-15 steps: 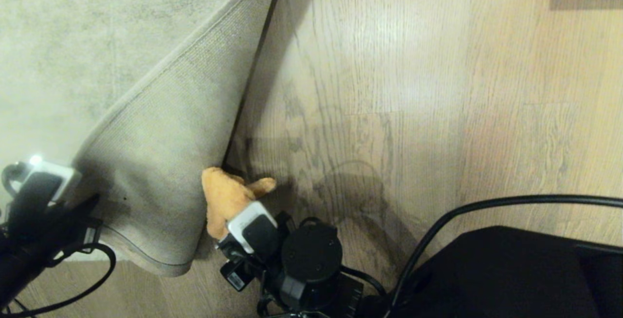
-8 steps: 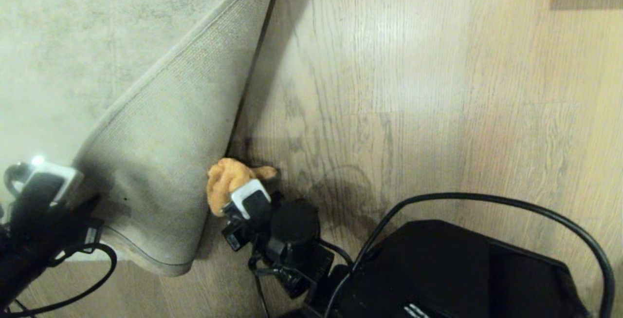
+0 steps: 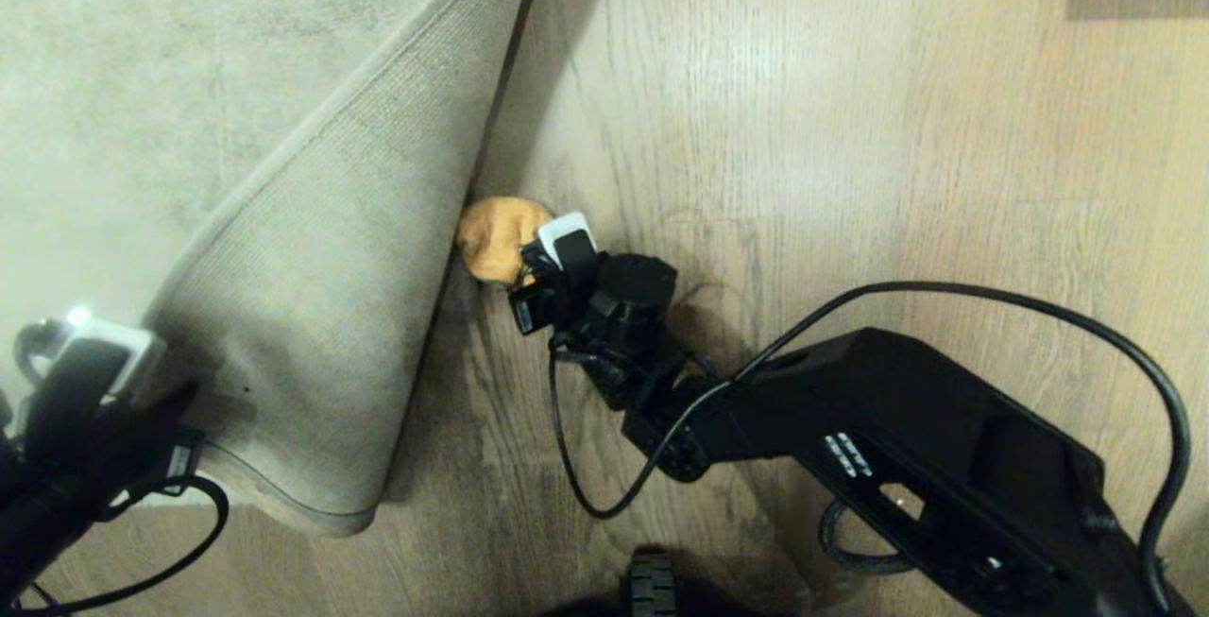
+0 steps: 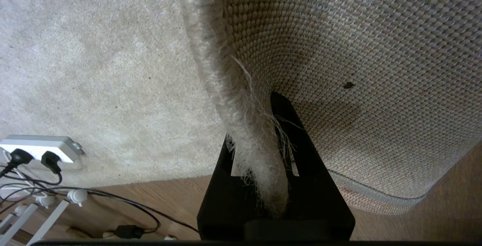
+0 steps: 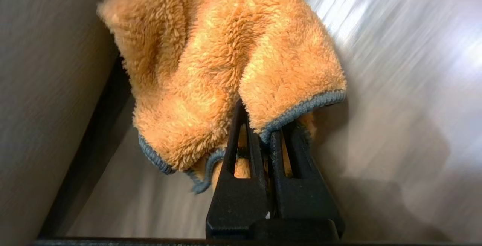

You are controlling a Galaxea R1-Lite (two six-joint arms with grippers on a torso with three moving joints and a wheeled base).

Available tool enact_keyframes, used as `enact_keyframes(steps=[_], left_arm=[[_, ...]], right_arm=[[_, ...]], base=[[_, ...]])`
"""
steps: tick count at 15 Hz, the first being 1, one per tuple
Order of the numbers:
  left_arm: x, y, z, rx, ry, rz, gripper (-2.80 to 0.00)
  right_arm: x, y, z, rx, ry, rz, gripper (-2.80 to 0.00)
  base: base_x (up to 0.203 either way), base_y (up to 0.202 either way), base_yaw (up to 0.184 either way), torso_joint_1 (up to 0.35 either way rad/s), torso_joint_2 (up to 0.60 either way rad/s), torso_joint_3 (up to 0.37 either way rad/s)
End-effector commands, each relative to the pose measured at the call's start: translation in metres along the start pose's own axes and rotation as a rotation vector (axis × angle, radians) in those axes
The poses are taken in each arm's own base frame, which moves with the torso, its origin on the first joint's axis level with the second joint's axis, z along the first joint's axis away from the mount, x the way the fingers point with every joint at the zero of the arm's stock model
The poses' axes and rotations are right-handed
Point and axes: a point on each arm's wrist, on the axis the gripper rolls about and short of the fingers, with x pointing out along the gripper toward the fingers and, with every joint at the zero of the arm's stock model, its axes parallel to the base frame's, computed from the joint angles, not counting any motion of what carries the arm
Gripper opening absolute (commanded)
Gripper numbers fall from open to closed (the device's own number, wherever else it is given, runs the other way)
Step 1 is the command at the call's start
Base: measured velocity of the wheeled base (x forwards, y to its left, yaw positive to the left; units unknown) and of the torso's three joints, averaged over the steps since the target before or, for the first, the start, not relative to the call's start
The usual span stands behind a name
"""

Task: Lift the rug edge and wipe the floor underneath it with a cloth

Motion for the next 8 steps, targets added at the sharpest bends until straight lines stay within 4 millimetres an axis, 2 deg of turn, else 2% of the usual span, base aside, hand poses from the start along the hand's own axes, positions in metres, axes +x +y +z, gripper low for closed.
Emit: enact_keyframes(steps=[1,3,8], left_arm=[[0.0,0.0,0.0,0.002,-0.003,0.003,-2.8],[0.0,0.001,0.001,0.002,-0.007,0.005,-2.8],[-0.001,0.001,0.001,0.002,-0.008,0.006,-2.8]], right_arm=[[0.013,-0.026,0.041,0.004,-0.069,-0.059,-2.8],[0.014,-0.037,0.071,0.006,-0.098,-0.076,-2.8],[0.003,-0.06,0.137,-0.01,-0.169,-0.111,-2.8]], base=[[0.0,0.0,0.0,0.0,0.0,0.0],[0.0,0.0,0.0,0.0,0.0,0.0],[0.0,0.0,0.0,0.0,0.0,0.0]])
